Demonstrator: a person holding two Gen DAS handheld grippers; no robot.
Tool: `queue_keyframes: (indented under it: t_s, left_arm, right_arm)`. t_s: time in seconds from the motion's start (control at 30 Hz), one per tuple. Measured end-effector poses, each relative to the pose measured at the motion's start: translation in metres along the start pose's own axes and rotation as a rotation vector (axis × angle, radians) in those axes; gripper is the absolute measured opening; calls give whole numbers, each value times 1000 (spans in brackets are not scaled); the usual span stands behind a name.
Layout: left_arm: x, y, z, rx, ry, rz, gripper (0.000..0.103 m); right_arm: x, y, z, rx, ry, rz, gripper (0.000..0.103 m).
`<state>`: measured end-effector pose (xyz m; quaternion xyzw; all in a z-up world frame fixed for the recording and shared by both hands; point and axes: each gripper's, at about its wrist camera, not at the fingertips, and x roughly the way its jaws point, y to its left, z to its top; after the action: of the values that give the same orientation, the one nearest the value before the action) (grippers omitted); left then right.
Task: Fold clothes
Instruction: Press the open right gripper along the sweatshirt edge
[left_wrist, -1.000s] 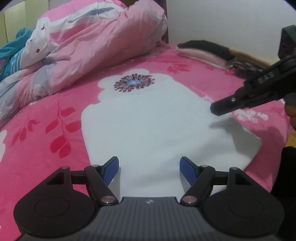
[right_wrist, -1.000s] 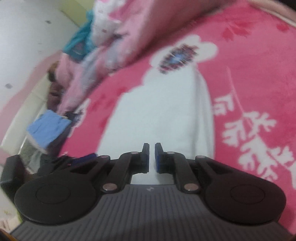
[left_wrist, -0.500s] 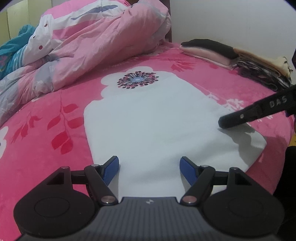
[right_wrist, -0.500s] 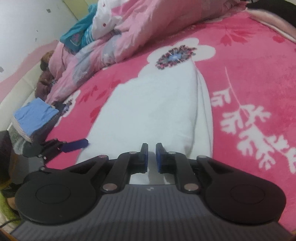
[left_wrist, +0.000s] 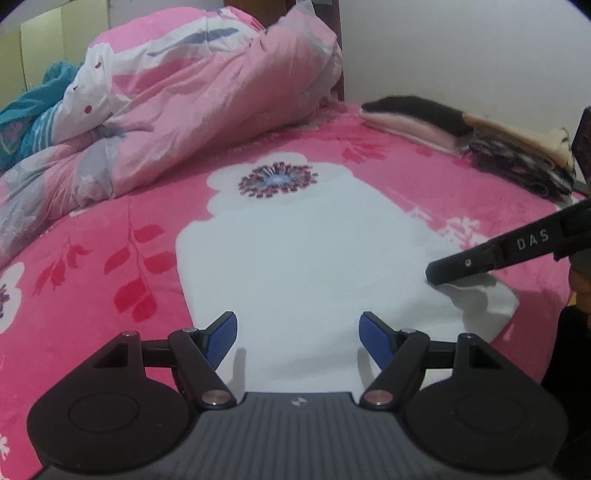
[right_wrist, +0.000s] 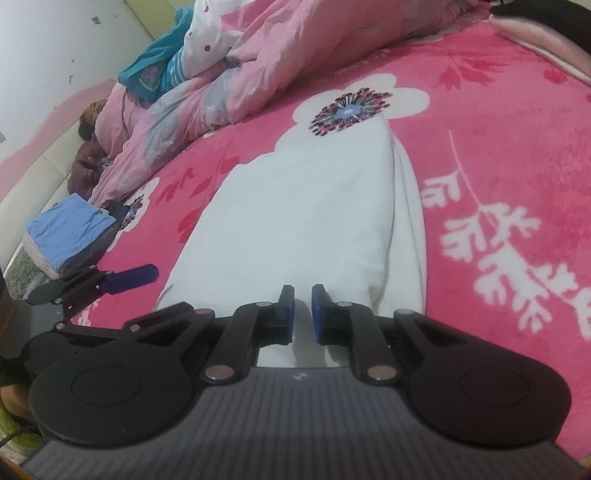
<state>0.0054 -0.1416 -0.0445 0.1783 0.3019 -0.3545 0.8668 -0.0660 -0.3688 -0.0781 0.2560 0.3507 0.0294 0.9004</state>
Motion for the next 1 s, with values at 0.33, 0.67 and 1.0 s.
queue_keyframes:
  t_s: [0.33, 0.67, 1.0]
  left_arm:
    - [22, 11, -9, -34, 50, 18, 74]
    - [26, 14, -15, -44, 54, -1, 74]
    - [18, 16, -13, -51, 41, 13, 74]
  right_arm:
    - [0, 19, 9, -52, -28, 8, 11]
    - [24, 23, -1, -103, 11, -49, 11]
    - [14, 28, 3, -105, -18, -49, 11]
